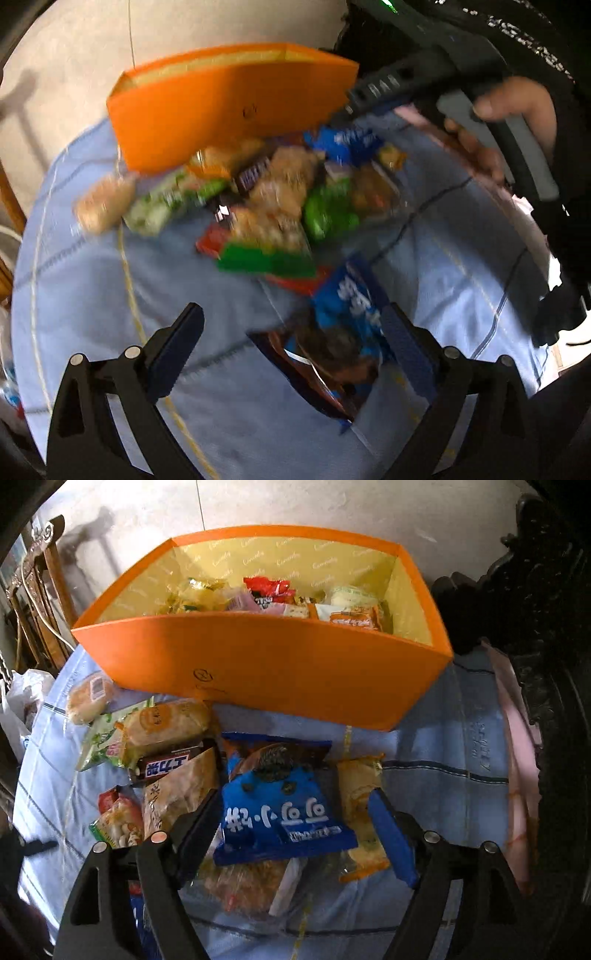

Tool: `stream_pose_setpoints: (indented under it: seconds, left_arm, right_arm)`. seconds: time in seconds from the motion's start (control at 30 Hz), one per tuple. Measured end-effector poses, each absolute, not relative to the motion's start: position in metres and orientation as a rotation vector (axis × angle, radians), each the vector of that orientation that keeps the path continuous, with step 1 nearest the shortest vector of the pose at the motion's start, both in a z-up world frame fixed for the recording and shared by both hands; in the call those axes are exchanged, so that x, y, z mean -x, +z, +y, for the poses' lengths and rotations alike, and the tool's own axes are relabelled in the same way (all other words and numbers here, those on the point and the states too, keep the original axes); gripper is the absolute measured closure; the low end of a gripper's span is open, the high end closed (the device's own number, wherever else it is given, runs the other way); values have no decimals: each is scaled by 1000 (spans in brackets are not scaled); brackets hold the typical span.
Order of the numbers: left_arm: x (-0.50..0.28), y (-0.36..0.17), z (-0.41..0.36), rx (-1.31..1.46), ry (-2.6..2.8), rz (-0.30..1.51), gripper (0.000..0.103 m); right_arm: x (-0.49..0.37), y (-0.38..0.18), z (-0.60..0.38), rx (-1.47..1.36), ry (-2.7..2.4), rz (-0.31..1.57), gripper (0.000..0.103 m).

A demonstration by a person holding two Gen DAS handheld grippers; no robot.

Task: Organize snacks
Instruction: 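Grasp a blue cookie bag with the left tool while the right tool grasps another blue cookie bag, then carry both blue bags over the orange box and open both tools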

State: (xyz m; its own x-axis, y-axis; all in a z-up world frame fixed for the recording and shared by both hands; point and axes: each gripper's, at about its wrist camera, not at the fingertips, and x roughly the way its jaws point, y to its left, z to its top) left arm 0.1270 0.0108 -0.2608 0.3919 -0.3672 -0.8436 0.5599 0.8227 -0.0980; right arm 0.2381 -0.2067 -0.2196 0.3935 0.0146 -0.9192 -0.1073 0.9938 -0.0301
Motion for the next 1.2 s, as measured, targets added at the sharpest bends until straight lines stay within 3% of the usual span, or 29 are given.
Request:
stream_pose_setpoints:
  seconds: [0.17, 0.23, 0.33, 0.43, 0.53, 0.83, 1.2]
  left_arm:
    - [-120, -286, -3, -194, -542, 1008, 7]
    - [-116, -290, -17, -199, -530, 1021, 7]
    - [-107, -292, -24, -235, -573, 1007, 25]
    - [-97, -287, -25, -253, -615, 996, 46]
    - [-91, -281, -23, -253, -636, 997, 53]
    - [-95, -239, -2, -190, -583, 897, 54]
    - [-154, -154, 29, -49, -439, 725, 54]
  right_arm:
    - [-253, -248, -196, 109, 56, 1220, 17]
    - [-252, -260, -195, 105, 40, 1243, 21]
    - [-243, -261, -191, 103, 66, 1218, 35]
    - [-234, -256, -189, 126, 71, 1193, 38]
    - [-223, -248, -187, 137, 78, 1160, 39]
    - [-184, -213, -186, 122, 84, 1049, 39]
    - [-169, -123, -192, 113, 57, 866, 39]
